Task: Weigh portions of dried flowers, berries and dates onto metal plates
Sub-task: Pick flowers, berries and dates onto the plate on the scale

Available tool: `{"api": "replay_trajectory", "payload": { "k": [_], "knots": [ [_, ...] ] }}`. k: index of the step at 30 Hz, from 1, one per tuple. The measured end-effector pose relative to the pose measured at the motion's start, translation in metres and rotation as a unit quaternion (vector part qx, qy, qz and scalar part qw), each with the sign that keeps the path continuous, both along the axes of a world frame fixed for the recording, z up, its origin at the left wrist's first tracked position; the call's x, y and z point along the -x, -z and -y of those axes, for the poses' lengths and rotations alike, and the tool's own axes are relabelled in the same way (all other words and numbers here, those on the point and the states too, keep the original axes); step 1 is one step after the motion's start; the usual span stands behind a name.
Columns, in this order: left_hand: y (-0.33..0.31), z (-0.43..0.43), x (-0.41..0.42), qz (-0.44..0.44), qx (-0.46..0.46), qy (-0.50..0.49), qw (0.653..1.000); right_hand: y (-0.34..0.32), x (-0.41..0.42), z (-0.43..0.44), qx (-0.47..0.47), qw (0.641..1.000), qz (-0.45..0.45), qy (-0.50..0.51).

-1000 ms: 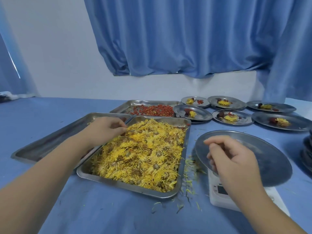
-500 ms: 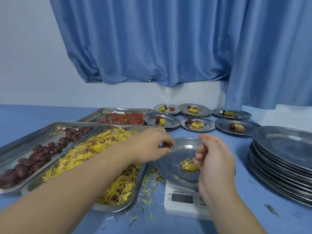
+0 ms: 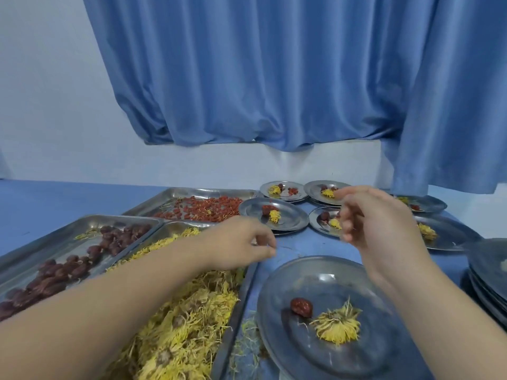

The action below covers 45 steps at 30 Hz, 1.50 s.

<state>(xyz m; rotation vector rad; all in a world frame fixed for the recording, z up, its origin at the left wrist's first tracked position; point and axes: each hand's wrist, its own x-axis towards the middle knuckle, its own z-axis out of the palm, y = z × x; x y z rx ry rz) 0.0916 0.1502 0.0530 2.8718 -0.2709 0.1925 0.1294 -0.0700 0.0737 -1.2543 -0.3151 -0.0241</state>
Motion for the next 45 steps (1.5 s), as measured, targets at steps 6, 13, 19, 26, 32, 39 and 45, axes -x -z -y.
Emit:
{"api": "replay_trajectory", "payload": {
  "k": [6, 13, 19, 26, 32, 39, 45],
  "knots": [
    [-0.023, -0.090, -0.061, 0.005, -0.073, -0.206, 0.976, 0.013, -0.047, 0.002, 0.115, 0.993, -0.012, -0.024],
    [0.013, -0.146, -0.134, -0.068, -0.064, -0.264, 0.960, 0.033, -0.078, 0.008, 0.152, 0.987, -0.045, -0.033],
    [0.040, -0.154, -0.170, -0.168, -0.060, -0.255, 0.950, 0.029, -0.085, 0.013, 0.153, 0.987, -0.039, -0.039],
    [0.050, -0.160, -0.184, -0.177, -0.043, -0.271, 0.945, 0.017, -0.087, 0.026, 0.131, 0.990, -0.029, -0.030],
    [0.044, -0.160, -0.181, -0.178, -0.023, -0.255, 0.950, 0.020, -0.088, 0.024, 0.136, 0.990, -0.031, -0.025],
    [0.034, -0.160, -0.173, -0.039, -0.011, -0.277, 0.960, 0.021, -0.089, 0.023, 0.134, 0.990, -0.023, -0.024],
    [0.028, -0.154, -0.167, -0.016, 0.013, -0.299, 0.954, 0.020, -0.088, 0.023, 0.131, 0.991, -0.019, -0.026]
  ]
}}
